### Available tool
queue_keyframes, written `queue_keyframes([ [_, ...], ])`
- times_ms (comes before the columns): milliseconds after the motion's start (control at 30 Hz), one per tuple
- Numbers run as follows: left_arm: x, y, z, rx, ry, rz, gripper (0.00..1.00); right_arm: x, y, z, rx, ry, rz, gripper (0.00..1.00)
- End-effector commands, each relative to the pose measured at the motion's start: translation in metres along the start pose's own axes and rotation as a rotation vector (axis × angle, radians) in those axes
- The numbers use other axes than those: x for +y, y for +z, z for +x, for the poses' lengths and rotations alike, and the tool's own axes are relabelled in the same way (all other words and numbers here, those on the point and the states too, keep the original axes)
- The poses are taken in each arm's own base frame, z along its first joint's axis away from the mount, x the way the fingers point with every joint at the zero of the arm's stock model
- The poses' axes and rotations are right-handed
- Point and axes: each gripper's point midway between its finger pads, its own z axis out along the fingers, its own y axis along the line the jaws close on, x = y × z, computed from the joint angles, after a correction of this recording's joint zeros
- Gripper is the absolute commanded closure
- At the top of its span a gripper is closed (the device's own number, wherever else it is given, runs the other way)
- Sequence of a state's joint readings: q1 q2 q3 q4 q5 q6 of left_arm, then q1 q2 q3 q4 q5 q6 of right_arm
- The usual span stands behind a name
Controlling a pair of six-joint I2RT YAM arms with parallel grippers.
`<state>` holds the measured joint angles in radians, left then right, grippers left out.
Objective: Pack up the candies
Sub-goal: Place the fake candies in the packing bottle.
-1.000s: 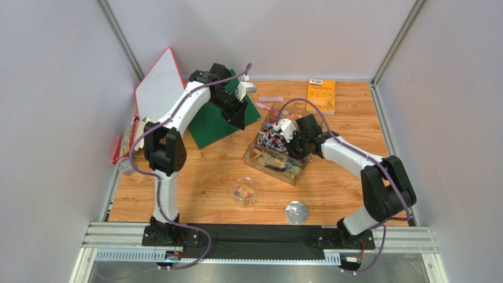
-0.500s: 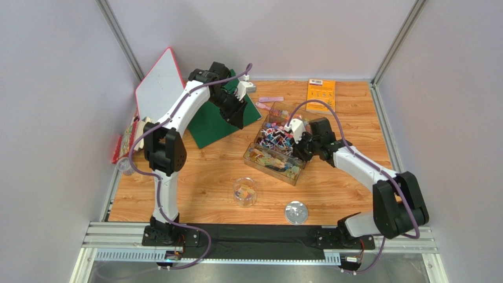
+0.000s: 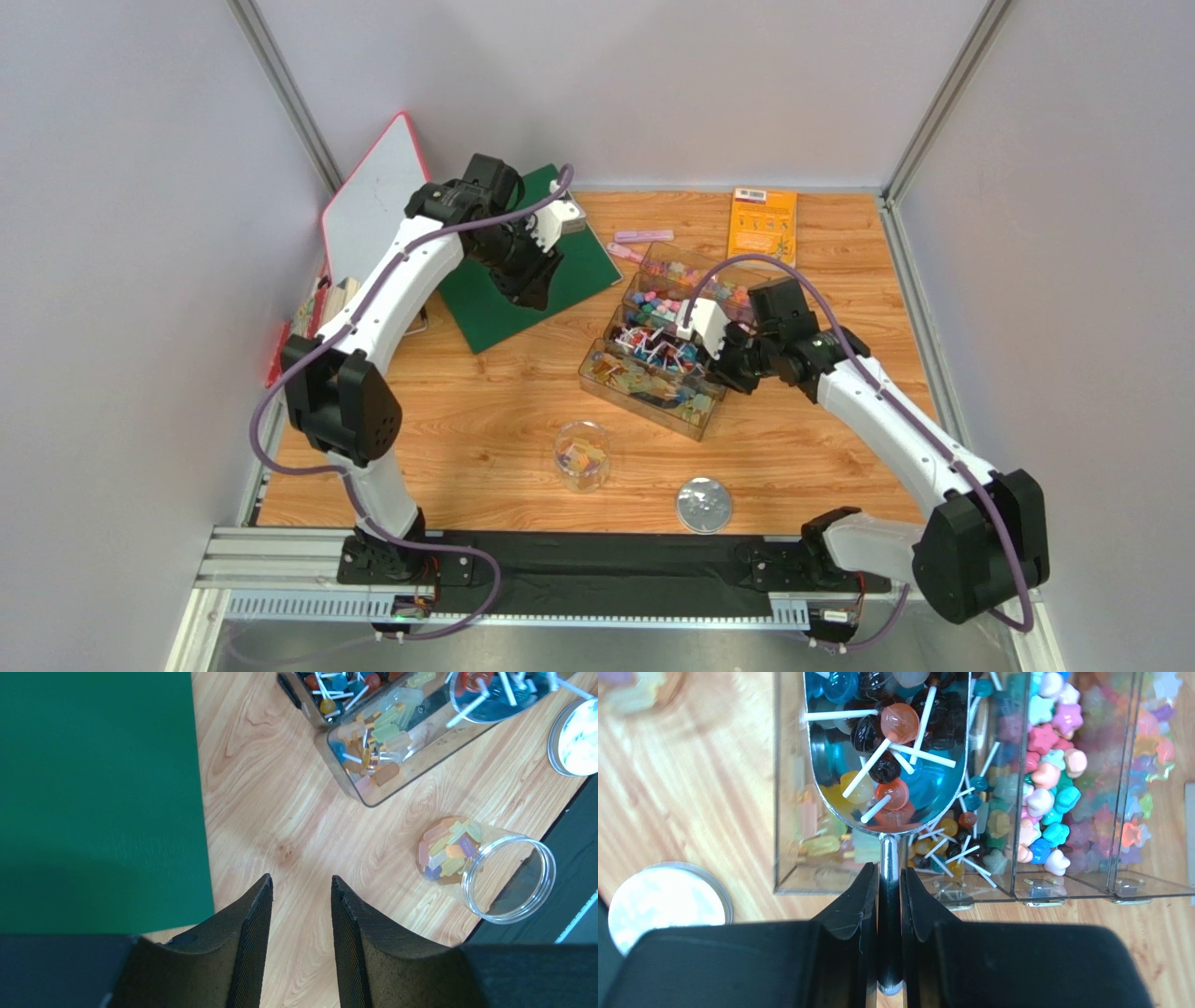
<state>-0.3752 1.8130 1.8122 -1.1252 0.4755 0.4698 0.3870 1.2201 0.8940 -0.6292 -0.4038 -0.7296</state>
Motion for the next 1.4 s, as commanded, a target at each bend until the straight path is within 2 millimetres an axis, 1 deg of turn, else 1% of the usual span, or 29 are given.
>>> queue_keyframes([
  [0,-0.004,-0.02,0.003,-0.03,0.014,-0.07,0.57,0.021,-0.03,-0.018,-0.016,-0.199,-0.084,1.0],
  [67,-0.007,-0.02,0.01,-0.02,0.013,-0.068,0.57,0.03,-0.035,-0.024,-0.019,-0.266,-0.112,1.0],
  [100,-0.009,-0.024,0.009,-0.036,0.018,-0.075,0.57,0.034,-0.037,-0.025,-0.011,-0.28,-0.127,1.0],
  [167,-0.012,-0.021,0.015,-0.032,0.008,-0.065,0.57,0.044,-0.039,-0.03,-0.001,-0.332,-0.153,1.0],
  [200,-0.013,-0.023,0.015,-0.041,0.009,-0.072,0.57,0.046,-0.042,-0.034,0.009,-0.346,-0.161,1.0],
  [233,-0.013,-0.022,0.017,-0.041,0.007,-0.073,0.57,0.048,-0.042,-0.035,0.019,-0.358,-0.173,1.0],
  [267,-0.014,-0.018,0.024,-0.026,-0.006,-0.068,0.57,0.052,-0.041,-0.039,0.026,-0.396,-0.182,1.0],
  [300,-0.015,-0.018,0.025,-0.026,-0.006,-0.07,0.57,0.054,-0.044,-0.042,0.042,-0.417,-0.191,1.0],
  [333,-0.016,-0.018,0.028,-0.018,-0.013,-0.069,0.57,0.055,-0.042,-0.043,0.057,-0.433,-0.204,1.0],
  [367,-0.015,-0.015,0.034,-0.001,-0.031,-0.076,0.57,0.058,-0.041,-0.047,0.069,-0.46,-0.211,1.0],
  [400,-0.015,-0.016,0.035,-0.005,-0.034,-0.086,0.57,0.061,-0.043,-0.045,0.091,-0.478,-0.229,1.0],
  [433,-0.015,-0.016,0.036,-0.007,-0.036,-0.092,0.57,0.06,-0.044,-0.051,0.099,-0.496,-0.232,1.0],
  [533,-0.016,-0.02,0.035,-0.031,-0.031,-0.112,0.57,0.065,-0.046,-0.052,0.152,-0.571,-0.256,1.0],
  [567,-0.016,-0.022,0.034,-0.043,-0.023,-0.116,0.57,0.068,-0.046,-0.052,0.178,-0.612,-0.259,1.0],
  [600,-0.016,-0.023,0.033,-0.048,-0.019,-0.121,0.57,0.072,-0.047,-0.048,0.206,-0.64,-0.279,1.0],
  [700,-0.016,-0.025,0.031,-0.069,-0.008,-0.133,0.57,0.079,-0.047,-0.05,0.24,-0.694,-0.294,1.0],
  [767,-0.016,-0.025,0.03,-0.087,-0.009,-0.139,0.57,0.082,-0.045,-0.053,0.272,-0.714,-0.301,1.0],
  [833,-0.018,-0.025,0.029,-0.1,-0.012,-0.137,0.57,0.084,-0.042,-0.051,0.307,-0.714,-0.318,1.0],
  [867,-0.02,-0.025,0.028,-0.112,-0.017,-0.133,0.57,0.082,-0.042,-0.055,0.311,-0.718,-0.305,1.0],
  [933,-0.022,-0.025,0.027,-0.122,-0.02,-0.126,0.57,0.082,-0.038,-0.055,0.336,-0.718,-0.313,1.0],
  [1100,-0.027,-0.025,0.031,-0.132,-0.019,-0.112,0.57,0.079,-0.034,-0.065,0.358,-0.689,-0.299,1.0],
  [1200,-0.03,-0.024,0.032,-0.138,-0.019,-0.103,0.57,0.079,-0.032,-0.062,0.385,-0.689,-0.299,1.0],
  [1367,-0.031,-0.024,0.03,-0.15,-0.018,-0.1,0.57,0.079,-0.034,-0.06,0.418,-0.704,-0.289,1.0],
])
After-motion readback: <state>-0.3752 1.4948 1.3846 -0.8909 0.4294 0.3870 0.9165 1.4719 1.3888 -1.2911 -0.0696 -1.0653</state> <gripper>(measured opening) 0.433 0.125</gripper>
